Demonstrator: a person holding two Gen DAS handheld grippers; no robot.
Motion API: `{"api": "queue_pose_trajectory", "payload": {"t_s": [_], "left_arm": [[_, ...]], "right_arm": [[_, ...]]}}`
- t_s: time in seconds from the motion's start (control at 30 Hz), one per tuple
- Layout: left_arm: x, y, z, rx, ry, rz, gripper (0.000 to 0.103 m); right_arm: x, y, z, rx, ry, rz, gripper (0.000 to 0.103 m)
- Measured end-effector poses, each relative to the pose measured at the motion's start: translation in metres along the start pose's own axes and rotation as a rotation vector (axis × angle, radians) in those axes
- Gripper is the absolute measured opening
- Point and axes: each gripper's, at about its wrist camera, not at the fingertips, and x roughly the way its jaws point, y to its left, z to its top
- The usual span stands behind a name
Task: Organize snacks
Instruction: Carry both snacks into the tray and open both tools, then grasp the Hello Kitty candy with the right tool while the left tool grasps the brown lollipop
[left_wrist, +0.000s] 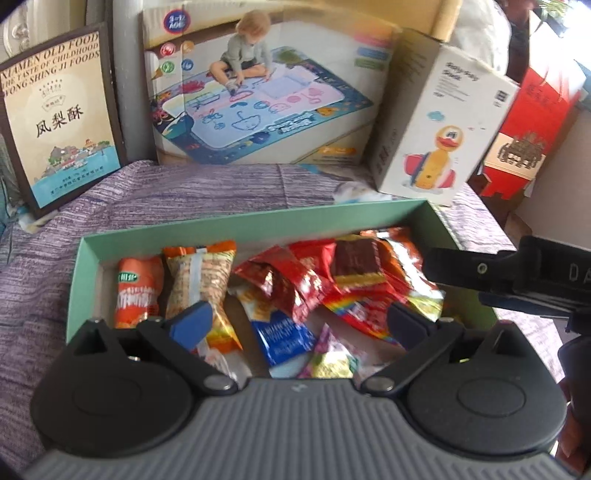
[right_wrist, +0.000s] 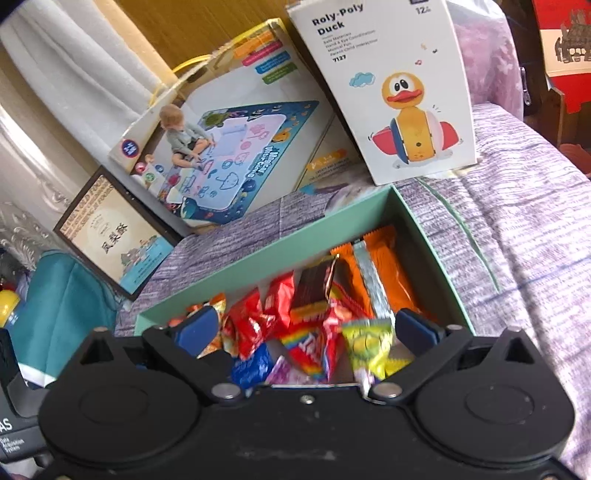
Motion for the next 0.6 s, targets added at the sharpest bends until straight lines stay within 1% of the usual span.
{"api": "queue_pose_trajectory", "payload": {"t_s": [0.2,0.37,0.6], "left_arm": [[-0.037,-0.013,-0.023,0.019,-0.016,-0.021,0.103],[-0.064,-0.026,-0.056,0.063,-0.019,-0.057,0.103],[-0.074,-0.044,-0.113,0.137,0.042,-0.083,0.103]], "right_arm": [[-0.037,-0.003,-0.024,-0.015,-0.006,-0.005,0.103],[-0.068,-0.017,-0.051,-0.014,-0.003,-0.009,0.103],[-0.098,-0.05,-0.095,0.013,0.014,-0.049,0.103]]}}
